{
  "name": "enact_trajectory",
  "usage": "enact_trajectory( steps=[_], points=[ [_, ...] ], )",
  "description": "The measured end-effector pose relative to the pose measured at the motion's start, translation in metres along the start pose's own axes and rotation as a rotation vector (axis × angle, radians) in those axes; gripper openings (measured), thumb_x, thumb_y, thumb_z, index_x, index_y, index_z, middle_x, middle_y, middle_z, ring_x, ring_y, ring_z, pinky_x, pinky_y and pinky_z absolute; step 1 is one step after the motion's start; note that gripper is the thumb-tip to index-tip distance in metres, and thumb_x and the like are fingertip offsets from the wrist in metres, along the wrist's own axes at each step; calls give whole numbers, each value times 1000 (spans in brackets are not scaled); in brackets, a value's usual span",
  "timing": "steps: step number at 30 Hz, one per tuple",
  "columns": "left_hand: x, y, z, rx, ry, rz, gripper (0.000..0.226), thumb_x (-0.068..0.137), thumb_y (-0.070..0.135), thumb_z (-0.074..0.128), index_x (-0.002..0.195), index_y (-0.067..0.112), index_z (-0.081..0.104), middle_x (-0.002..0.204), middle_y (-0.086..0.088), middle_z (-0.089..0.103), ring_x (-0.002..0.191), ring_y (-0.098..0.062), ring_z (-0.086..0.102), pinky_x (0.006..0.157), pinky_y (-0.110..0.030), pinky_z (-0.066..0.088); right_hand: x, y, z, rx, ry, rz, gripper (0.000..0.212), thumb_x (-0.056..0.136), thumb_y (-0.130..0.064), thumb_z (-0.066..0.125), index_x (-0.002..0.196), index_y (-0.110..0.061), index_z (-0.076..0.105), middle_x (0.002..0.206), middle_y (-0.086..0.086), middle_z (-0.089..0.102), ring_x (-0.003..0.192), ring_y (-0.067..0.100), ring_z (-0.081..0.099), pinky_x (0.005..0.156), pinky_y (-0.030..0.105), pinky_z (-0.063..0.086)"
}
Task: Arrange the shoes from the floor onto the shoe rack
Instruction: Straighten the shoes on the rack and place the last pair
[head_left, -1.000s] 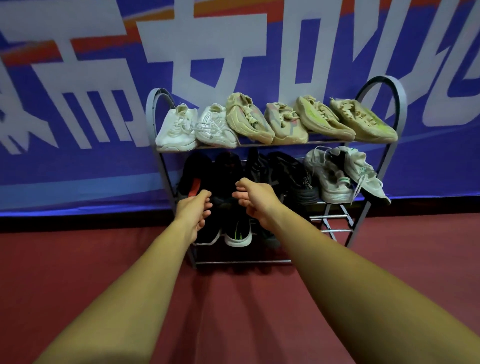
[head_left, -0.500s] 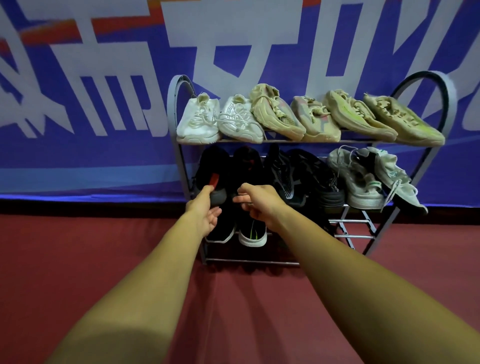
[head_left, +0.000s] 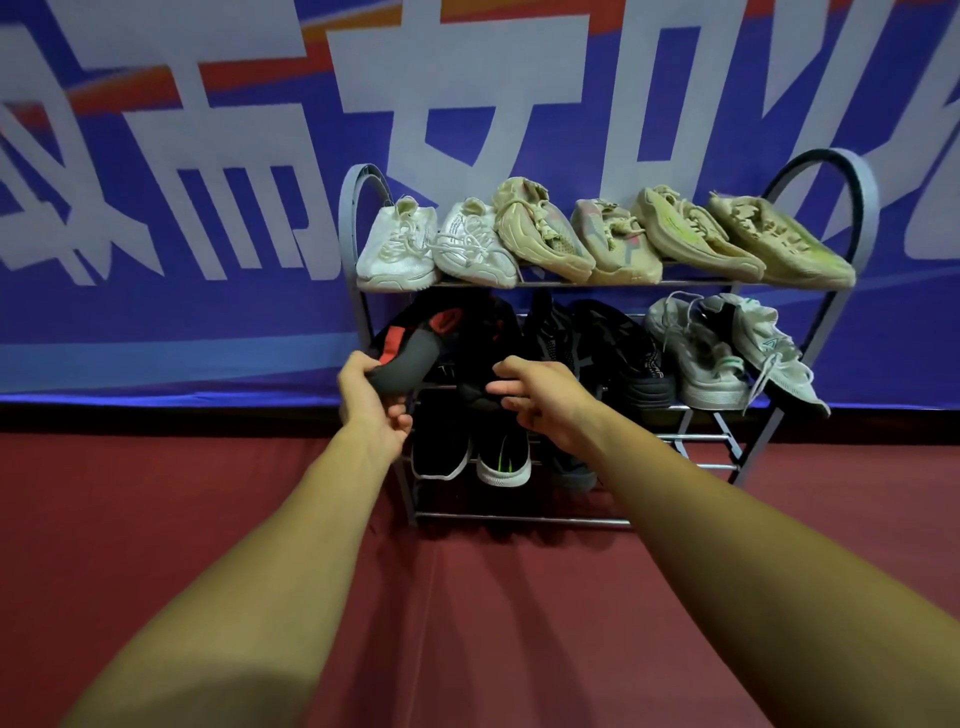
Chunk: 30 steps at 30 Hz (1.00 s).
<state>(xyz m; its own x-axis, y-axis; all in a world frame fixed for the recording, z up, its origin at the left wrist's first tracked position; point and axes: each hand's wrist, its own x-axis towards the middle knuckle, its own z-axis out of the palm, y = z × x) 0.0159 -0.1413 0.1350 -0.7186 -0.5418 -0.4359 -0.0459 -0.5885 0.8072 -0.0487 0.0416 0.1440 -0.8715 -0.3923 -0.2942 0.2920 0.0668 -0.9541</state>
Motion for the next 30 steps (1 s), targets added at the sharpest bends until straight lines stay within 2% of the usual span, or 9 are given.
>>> enact_trajectory(
  steps=[5,7,10,14,18,21,25,28,30],
  points=[
    [-15,3,-6,-17,-54,15,16,70,35,50,68,23,61,52,6,51,33,-11,25,38,-16,15,-4,-2,-16,253,115,9,44,86,-53,68,105,-15,60,93,5,76,58,10,52,52,23,33],
    [-15,2,-7,-29,-80,15,20,72,37,53,73,22,66,59,6,58,36,-11,42,37,-15,25,-6,-4,-25,362,171,6,38,85,-52,69,101,-19,61,69,-3,68,48,9,48,45,21,30],
    [-13,3,-2,-43,-92,-11,23,71,42,62,76,21,67,74,4,66,56,-14,58,46,-19,36,-8,-1,-39,415,217,27,21,83,-42,69,92,-24,67,76,-3,67,51,10,53,45,23,32],
    [-13,3,10,-90,-49,-20,27,78,48,70,85,23,65,79,4,66,67,-11,59,59,-23,39,-13,-2,-58,441,212,-4,20,84,-40,59,84,-19,58,64,-3,58,44,11,43,42,24,26],
    [-6,-1,17,-26,-92,-31,38,82,48,71,104,19,63,92,4,65,69,-7,54,55,-21,31,-13,-5,-71,484,255,7,17,85,-37,54,90,-21,56,68,-5,61,42,10,49,45,24,22],
    [-5,-9,29,132,-125,-33,39,81,44,76,106,17,62,93,0,66,65,-8,55,49,-19,33,-12,-3,-72,512,273,34,11,85,-30,52,87,-19,55,58,-5,58,35,10,49,43,21,22],
    [-15,-23,51,251,-255,-23,41,82,41,77,108,12,64,92,-1,69,57,-6,55,37,-15,27,-15,-2,-63,550,203,42,6,86,-18,51,84,-13,53,58,0,60,55,17,60,42,20,27],
    [-21,-29,70,293,-298,23,34,80,37,80,106,23,62,90,-1,67,50,-6,51,34,-16,21,-22,-6,-49,499,61,20,14,88,-11,47,74,-13,48,42,-3,53,68,19,58,55,21,31],
    [-20,-31,77,259,-242,45,37,79,29,80,101,26,51,84,1,61,48,-6,50,33,-16,20,-22,-10,-40,425,-19,2,10,87,-16,51,77,-14,52,47,-3,57,68,16,57,62,23,35]
  ],
)
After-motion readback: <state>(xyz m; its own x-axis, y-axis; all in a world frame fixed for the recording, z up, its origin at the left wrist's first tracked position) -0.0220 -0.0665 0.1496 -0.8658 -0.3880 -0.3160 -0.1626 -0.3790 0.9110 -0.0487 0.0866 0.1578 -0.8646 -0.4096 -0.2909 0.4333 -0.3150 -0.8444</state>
